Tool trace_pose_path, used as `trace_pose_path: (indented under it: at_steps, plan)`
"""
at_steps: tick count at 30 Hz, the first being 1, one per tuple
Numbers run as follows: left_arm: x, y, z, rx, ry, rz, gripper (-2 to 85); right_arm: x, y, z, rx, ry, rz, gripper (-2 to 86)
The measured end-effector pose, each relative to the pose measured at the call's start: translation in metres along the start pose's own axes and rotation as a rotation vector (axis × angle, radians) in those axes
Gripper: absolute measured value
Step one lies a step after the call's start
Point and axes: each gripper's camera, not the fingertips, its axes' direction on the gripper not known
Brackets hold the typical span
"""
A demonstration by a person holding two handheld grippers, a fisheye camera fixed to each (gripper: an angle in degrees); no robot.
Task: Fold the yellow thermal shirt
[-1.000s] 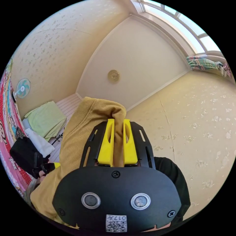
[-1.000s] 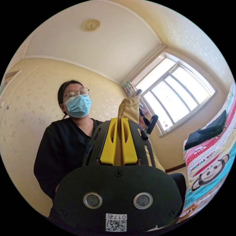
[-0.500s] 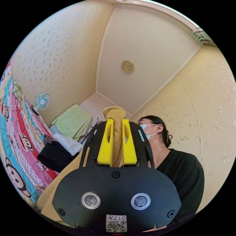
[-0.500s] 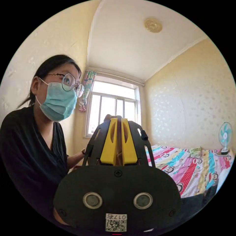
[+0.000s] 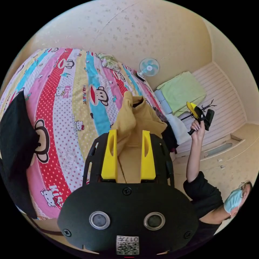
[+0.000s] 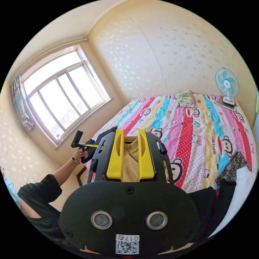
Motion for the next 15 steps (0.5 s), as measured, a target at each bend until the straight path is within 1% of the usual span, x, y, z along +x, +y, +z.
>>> trace_pose_path:
  at_steps: [1, 3, 5, 6, 8, 10, 12, 15]
  plan:
    - [-0.010, 0.018, 0.023, -0.040, -0.020, -0.028, 13.6, 0.004, 0.015, 0.020, -0.045, 0.024, 0.007, 8.9]
    - [-0.021, 0.049, 0.049, -0.056, -0.091, -0.090, 13.9, 0.010, 0.037, 0.055, -0.137, 0.080, 0.022, 10.8]
    - [-0.024, 0.080, 0.064, -0.036, -0.168, -0.139, 15.0, 0.017, 0.060, 0.103, -0.249, 0.104, 0.023, 13.1]
    - [-0.020, 0.099, 0.071, -0.009, -0.214, -0.147, 15.9, 0.018, 0.063, 0.115, -0.280, 0.102, 0.021, 13.4]
    - [-0.006, 0.126, 0.078, 0.050, -0.276, -0.139, 16.1, 0.021, 0.069, 0.163, -0.402, 0.078, 0.014, 14.0]
    - [0.013, 0.153, 0.083, 0.101, -0.342, -0.144, 16.1, 0.020, 0.070, 0.194, -0.434, 0.072, 0.008, 14.3]
    - [0.020, 0.168, 0.081, 0.104, -0.333, -0.174, 16.1, 0.021, 0.073, 0.224, -0.436, 0.095, 0.010, 14.1]
    - [0.026, 0.199, 0.076, 0.191, -0.272, -0.231, 16.2, 0.038, 0.092, 0.288, -0.635, 0.134, 0.058, 14.2]
